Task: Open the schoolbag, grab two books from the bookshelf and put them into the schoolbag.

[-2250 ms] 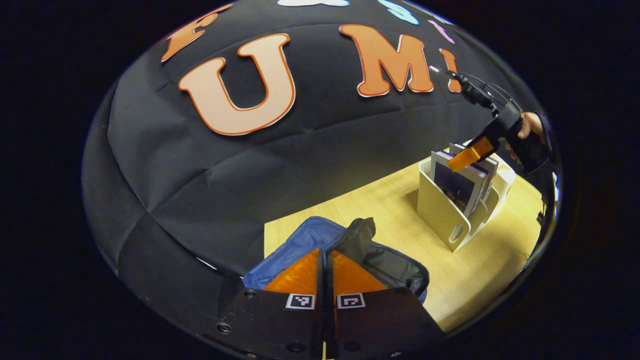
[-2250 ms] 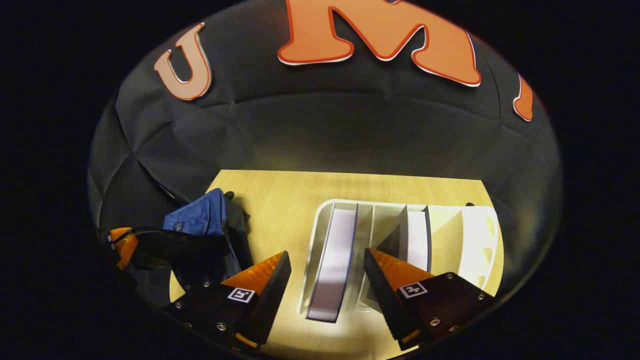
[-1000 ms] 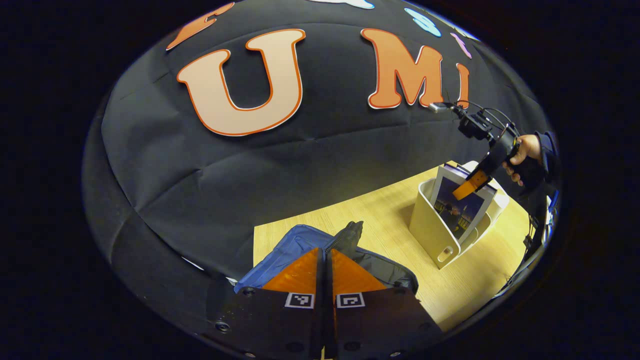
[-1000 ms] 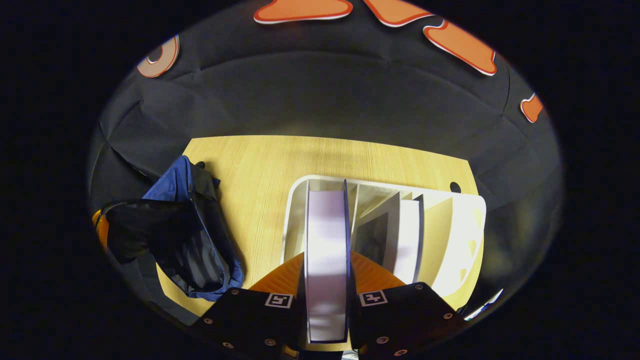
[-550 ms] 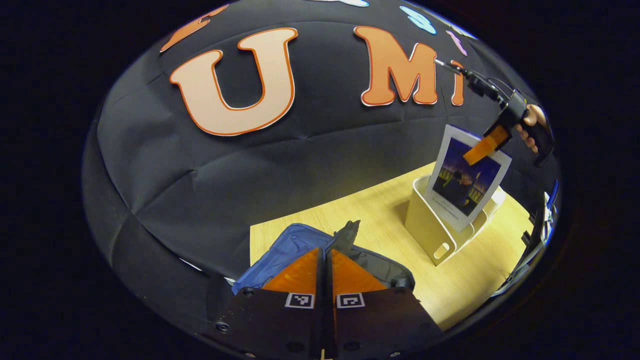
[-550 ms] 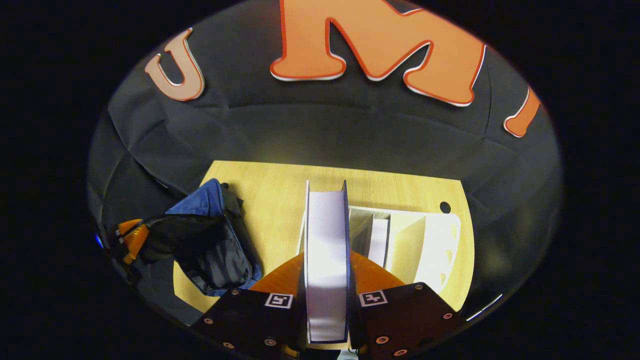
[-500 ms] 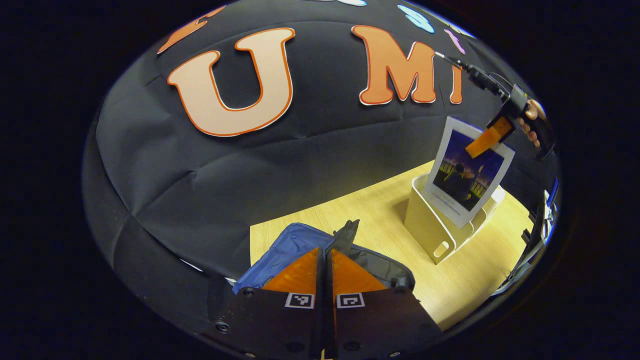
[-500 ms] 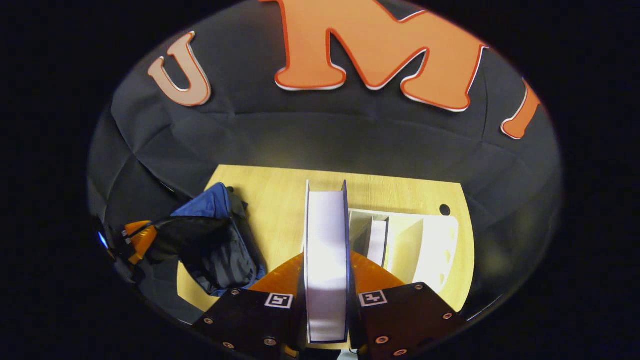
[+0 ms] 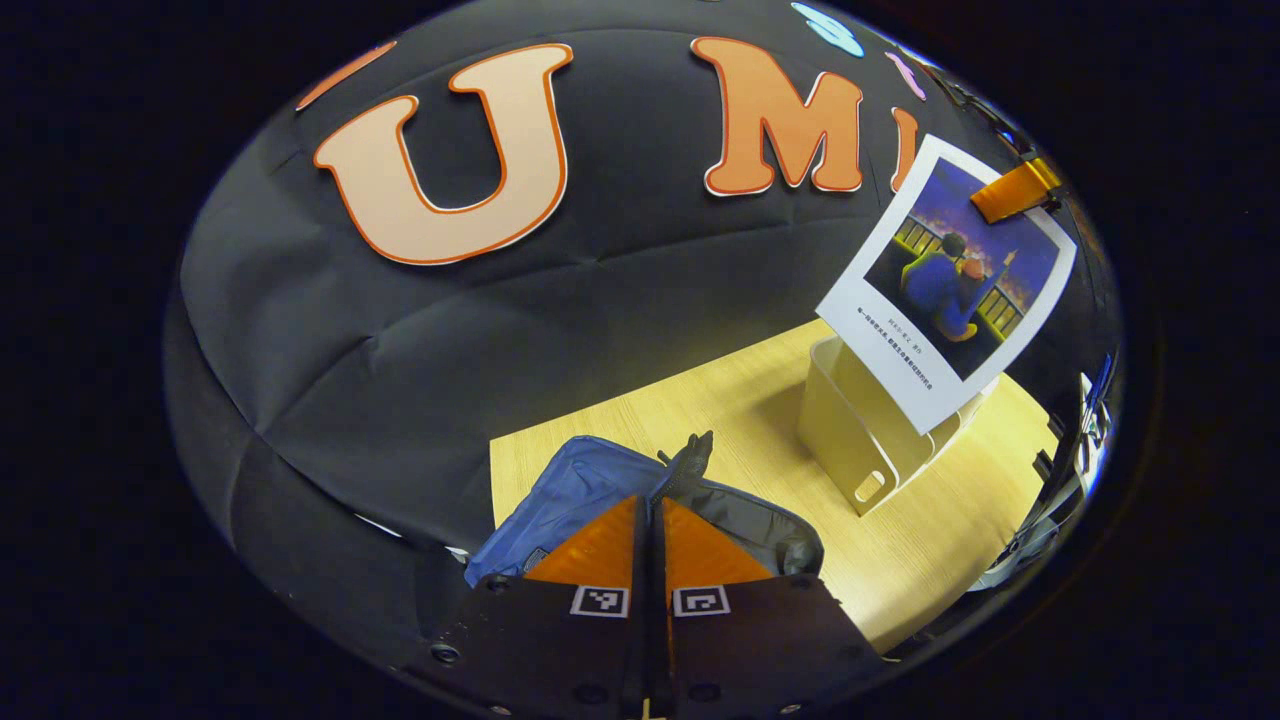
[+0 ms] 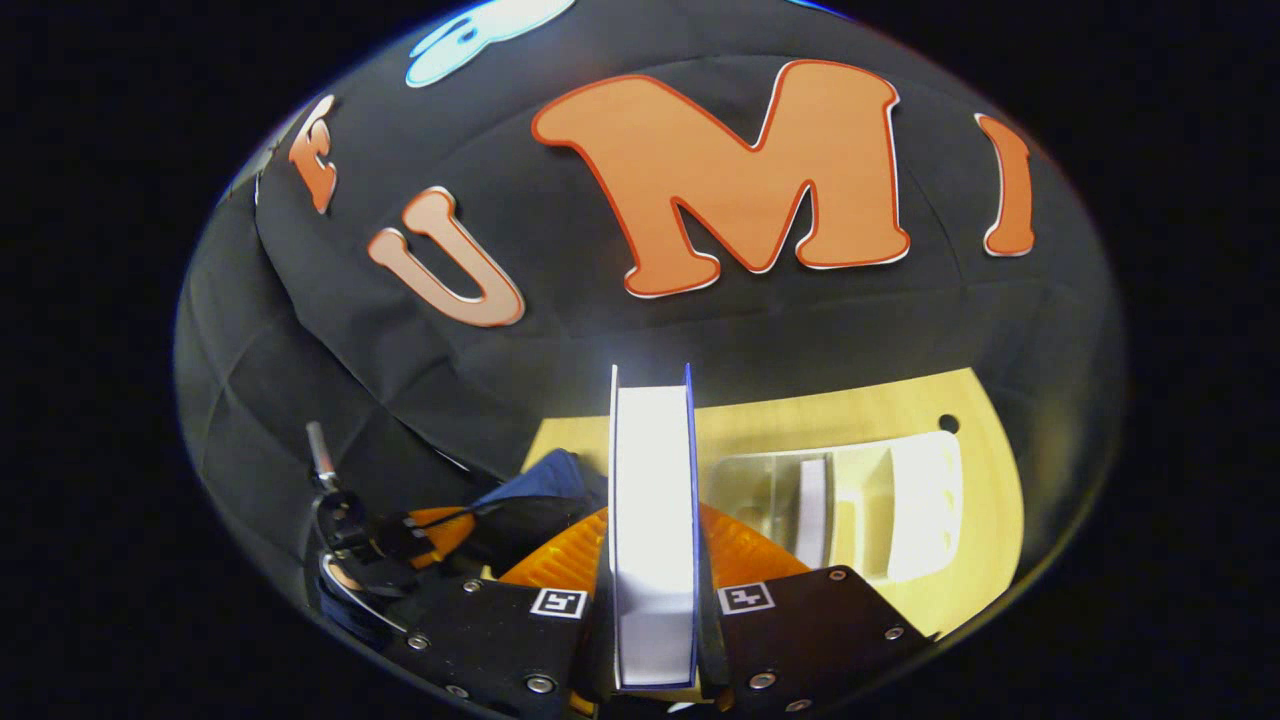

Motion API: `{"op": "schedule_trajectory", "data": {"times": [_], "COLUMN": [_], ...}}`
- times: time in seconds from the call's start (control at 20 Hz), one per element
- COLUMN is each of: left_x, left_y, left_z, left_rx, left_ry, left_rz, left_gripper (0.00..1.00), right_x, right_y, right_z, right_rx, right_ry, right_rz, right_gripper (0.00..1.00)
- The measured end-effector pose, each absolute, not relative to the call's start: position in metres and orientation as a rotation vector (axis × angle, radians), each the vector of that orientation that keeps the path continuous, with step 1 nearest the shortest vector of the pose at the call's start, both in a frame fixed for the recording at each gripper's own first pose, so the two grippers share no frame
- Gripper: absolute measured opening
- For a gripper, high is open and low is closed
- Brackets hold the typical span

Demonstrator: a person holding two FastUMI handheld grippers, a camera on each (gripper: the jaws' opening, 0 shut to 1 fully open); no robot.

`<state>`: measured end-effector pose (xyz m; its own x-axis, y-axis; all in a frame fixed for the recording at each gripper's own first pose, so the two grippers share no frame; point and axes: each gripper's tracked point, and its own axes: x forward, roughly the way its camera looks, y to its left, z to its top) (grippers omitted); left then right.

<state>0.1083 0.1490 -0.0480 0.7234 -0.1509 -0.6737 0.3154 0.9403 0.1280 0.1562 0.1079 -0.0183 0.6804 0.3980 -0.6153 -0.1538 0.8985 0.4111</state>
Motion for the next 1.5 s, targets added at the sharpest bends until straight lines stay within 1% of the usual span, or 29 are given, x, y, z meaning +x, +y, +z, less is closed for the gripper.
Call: {"op": "schedule_trajectory", "data": {"times": [0.15, 0.25, 0.4, 0.55, 0.6, 0.65, 0.75, 0.9, 1.05, 1.35, 1.5], "left_x": [0.108, 0.106, 0.103, 0.100, 0.100, 0.099, 0.095, 0.095, 0.093, 0.085, 0.081], "left_y": [0.145, 0.146, 0.145, 0.144, 0.143, 0.142, 0.139, 0.136, 0.135, 0.123, 0.115], "left_z": [-0.051, -0.051, -0.052, -0.054, -0.054, -0.055, -0.056, -0.056, -0.056, -0.061, -0.063], "left_rx": [0.252, 0.262, 0.259, 0.238, 0.229, 0.223, 0.210, 0.214, 0.220, 0.226, 0.221], "left_ry": [0.744, 0.762, 0.789, 0.818, 0.825, 0.836, 0.851, 0.858, 0.875, 0.901, 0.904], "left_rz": [-0.272, -0.272, -0.272, -0.272, -0.270, -0.270, -0.275, -0.277, -0.277, -0.322, -0.347], "left_gripper": [0.02, 0.02, 0.02, 0.02, 0.00, 0.02, 0.02, 0.02, 0.02, 0.02, 0.00], "right_x": [0.146, 0.131, 0.116, 0.108, 0.102, 0.098, 0.094, 0.096, 0.096, 0.105, 0.113], "right_y": [0.128, 0.147, 0.163, 0.175, 0.178, 0.182, 0.194, 0.220, 0.239, 0.263, 0.276], "right_z": [-0.041, -0.076, -0.113, -0.143, -0.151, -0.160, -0.172, -0.191, -0.211, -0.246, -0.260], "right_rx": [0.463, 0.533, 0.665, 0.741, 0.764, 0.793, 0.833, 0.872, 0.947, 0.998, 1.038], "right_ry": [0.785, 0.818, 0.873, 0.885, 0.891, 0.892, 0.888, 0.874, 0.913, 0.894, 0.885], "right_rz": [0.367, 0.369, 0.340, 0.331, 0.329, 0.325, 0.319, 0.294, 0.255, 0.192, 0.162], "right_gripper": [0.33, 0.32, 0.32, 0.31, 0.31, 0.31, 0.31, 0.31, 0.31, 0.31, 0.31]}}
